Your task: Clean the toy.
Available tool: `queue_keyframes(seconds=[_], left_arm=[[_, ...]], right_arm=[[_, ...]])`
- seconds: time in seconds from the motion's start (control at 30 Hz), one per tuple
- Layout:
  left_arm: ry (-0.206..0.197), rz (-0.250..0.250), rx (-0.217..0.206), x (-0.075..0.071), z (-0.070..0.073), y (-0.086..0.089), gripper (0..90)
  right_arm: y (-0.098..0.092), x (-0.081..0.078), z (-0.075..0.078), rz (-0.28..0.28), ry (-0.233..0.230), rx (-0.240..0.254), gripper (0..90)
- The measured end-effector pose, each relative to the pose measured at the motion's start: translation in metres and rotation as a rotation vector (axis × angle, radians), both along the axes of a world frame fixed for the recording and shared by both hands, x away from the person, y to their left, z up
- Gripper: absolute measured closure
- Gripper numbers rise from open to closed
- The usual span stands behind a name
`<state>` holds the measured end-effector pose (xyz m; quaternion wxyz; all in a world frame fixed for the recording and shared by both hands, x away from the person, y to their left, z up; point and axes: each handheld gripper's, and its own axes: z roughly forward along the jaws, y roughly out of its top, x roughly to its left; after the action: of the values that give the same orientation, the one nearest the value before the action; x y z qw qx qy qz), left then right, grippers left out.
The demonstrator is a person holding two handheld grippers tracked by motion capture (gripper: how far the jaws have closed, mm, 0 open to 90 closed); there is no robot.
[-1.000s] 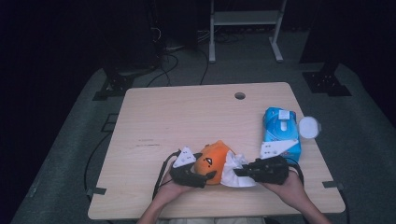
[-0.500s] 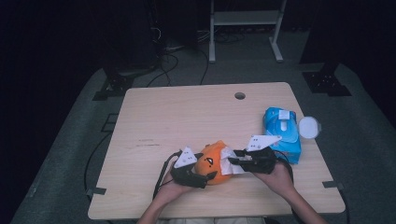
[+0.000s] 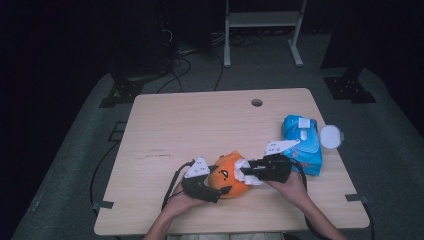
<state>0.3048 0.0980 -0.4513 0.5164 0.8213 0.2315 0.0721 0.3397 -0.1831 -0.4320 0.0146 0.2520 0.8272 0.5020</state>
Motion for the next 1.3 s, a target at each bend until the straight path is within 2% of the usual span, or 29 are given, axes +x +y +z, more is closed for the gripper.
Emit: queue_keyframes(seconds=[0.07,0.2,0.3,0.37,0.47,0.53,0.6,0.73,0.83,0.9,0.97,1.0,1.07,1.2,1.23,1.3], left_arm=[[-0.002,-0.003,0.005,0.001,0.000,0.001,14.6],[-0.024,-0.005,0.047,0.000,0.002,0.001,15.6],[-0.013,0.007,0.038,0.003,0.002,0.002,15.9],[-0.007,0.000,0.030,0.006,0.001,0.005,16.8],[-0.004,0.003,0.026,0.007,0.001,0.005,17.2],[-0.017,-0.002,0.038,0.006,0.001,0.003,18.2],[-0.018,-0.003,0.046,0.006,0.001,0.002,18.3],[-0.012,-0.002,0.041,0.007,0.001,0.003,19.3],[-0.015,-0.007,0.042,0.007,0.001,0.003,19.8],[-0.021,-0.012,0.046,0.007,0.002,0.001,19.8],[-0.034,-0.022,0.059,0.006,0.002,-0.001,19.8],[-0.042,-0.027,0.066,0.005,0.002,-0.001,19.8],[-0.036,-0.021,0.062,0.006,0.002,-0.001,19.8],[-0.031,-0.021,0.060,0.006,0.002,-0.001,19.9],[-0.029,-0.019,0.061,0.006,0.002,0.000,19.9],[-0.024,-0.017,0.055,0.007,0.002,0.001,20.1]], right_arm=[[0.000,-0.005,0.002,-0.005,-0.024,-0.013,76.4],[0.003,-0.017,0.008,-0.009,-0.089,-0.055,78.6],[0.004,-0.031,0.013,-0.011,-0.156,-0.082,81.0],[0.003,-0.037,0.013,-0.023,-0.189,-0.125,81.0],[-0.009,-0.036,0.006,-0.058,-0.162,-0.157,81.2],[-0.016,-0.036,0.002,-0.066,-0.130,-0.138,81.3],[-0.013,-0.039,0.000,-0.059,-0.115,-0.103,81.3],[0.000,-0.042,0.005,-0.025,-0.151,-0.092,81.4],[-0.007,-0.035,0.003,-0.074,-0.138,-0.090,81.4],[-0.016,-0.030,-0.001,-0.121,-0.138,-0.128,81.4],[-0.023,-0.030,-0.005,-0.133,-0.127,-0.137,81.5],[-0.023,-0.033,-0.005,-0.125,-0.133,-0.145,81.5],[-0.019,-0.040,-0.003,-0.090,-0.137,-0.118,81.6],[0.004,-0.051,0.004,0.001,-0.151,-0.077,81.5],[0.008,-0.051,0.005,0.005,-0.159,-0.084,81.5],[0.006,-0.046,0.004,-0.025,-0.157,-0.084,81.5]])
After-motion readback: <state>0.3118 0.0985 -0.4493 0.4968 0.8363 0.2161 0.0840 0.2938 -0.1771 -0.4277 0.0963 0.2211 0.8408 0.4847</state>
